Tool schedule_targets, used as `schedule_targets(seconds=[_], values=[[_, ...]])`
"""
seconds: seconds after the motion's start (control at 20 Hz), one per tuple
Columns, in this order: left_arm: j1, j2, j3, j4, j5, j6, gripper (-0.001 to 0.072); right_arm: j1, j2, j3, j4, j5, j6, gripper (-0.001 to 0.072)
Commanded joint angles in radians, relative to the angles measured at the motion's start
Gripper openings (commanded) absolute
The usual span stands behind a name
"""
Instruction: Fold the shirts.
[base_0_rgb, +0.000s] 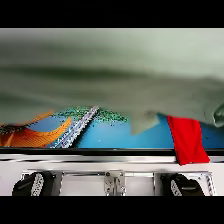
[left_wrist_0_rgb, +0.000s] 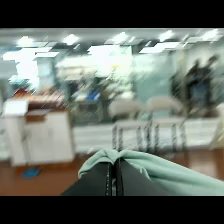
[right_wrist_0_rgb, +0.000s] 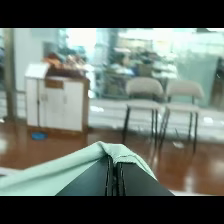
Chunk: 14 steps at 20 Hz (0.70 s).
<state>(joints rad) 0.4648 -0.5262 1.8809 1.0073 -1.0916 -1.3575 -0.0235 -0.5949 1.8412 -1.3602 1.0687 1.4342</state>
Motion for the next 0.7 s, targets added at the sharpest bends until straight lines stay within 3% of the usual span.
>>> schedule_targets(seconds=[0.0,0.15,0.35,0.45,0.65], values=[[0.000,0.038,0.013,0.274,-0.311,-0.069,0.0035,0.000,0.037,0.015,-0.162,0.262,0.097,0.0061],[0.000,0.038,-0.085,0.280,-0.455,-0.069,0.0035,0.000,-0.021,0.014,-0.159,0.370,0.120,0.0061],[0.000,0.035,-0.332,0.280,-0.476,-0.065,0.0035,0.000,-0.168,-0.112,-0.156,0.610,0.156,0.0061],[0.000,0.018,-0.510,0.280,-0.417,-0.065,0.0035,0.000,-0.237,-0.274,-0.156,0.532,0.156,0.0061],[0.000,-0.166,-0.797,0.267,-0.211,-0.031,0.0035,0.001,-0.465,-0.544,-0.019,0.107,0.152,0.0061]])
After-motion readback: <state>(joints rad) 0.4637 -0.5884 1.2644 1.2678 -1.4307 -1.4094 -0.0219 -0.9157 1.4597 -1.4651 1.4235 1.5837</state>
